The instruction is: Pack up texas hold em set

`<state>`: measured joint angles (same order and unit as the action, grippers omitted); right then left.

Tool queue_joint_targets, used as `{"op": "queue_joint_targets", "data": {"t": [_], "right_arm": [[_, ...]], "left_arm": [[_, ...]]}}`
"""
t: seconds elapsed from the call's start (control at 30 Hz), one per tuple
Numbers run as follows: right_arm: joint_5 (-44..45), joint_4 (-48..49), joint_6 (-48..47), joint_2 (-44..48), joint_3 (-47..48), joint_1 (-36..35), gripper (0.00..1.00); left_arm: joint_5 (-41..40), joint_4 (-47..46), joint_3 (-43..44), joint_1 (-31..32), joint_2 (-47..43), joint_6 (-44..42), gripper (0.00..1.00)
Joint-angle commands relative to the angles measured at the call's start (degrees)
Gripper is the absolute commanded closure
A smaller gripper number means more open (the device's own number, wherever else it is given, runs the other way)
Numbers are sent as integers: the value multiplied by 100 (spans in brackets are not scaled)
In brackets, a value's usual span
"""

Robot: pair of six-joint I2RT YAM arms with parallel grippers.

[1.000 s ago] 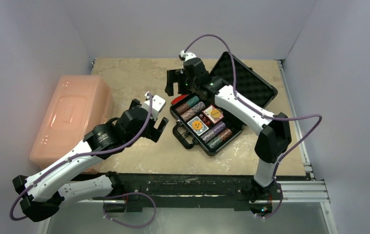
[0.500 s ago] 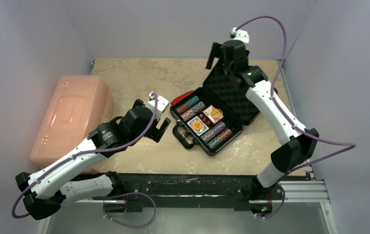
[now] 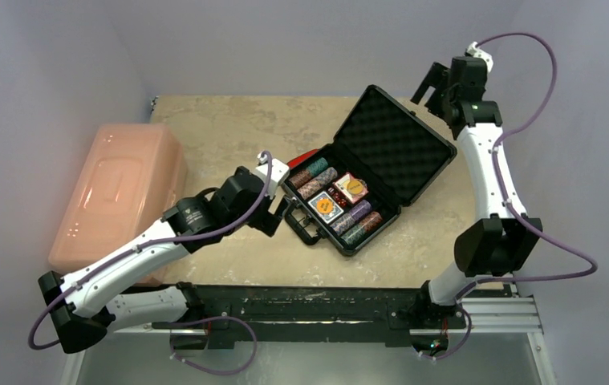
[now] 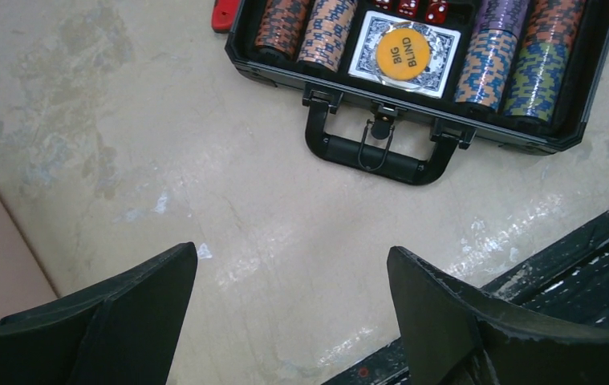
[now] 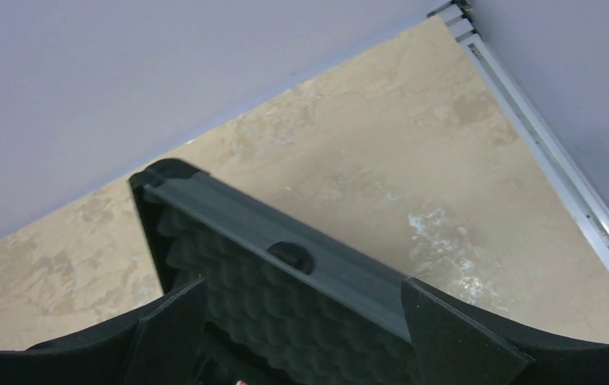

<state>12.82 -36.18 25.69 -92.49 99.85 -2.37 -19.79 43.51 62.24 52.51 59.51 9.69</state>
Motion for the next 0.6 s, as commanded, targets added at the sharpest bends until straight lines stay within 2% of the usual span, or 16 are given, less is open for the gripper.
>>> {"op": "queue_joint_targets", "data": {"t": [0.0,0.1,0.27,0.4,0.57], "right_arm": [[-767,417,-123,18,-181,630,7],[-1194,373,-69,-331,52,1020,11],[-1578,190,-122,-921,594,1346,26],[-1903,329,-103,-1271,710,1511,34],[-2181,48,-225,-1938,1245,1564,43]], "left_arm": [[257,-332,45,-22,239,774,13],[438,-777,-412,-22,435,1359,16],[539,-1436,-1021,-28,687,2113,22],[629,-1733,-1229,-48,901,2339,24],[773,-1960,-1302,-76,1304,2422,28]]}}
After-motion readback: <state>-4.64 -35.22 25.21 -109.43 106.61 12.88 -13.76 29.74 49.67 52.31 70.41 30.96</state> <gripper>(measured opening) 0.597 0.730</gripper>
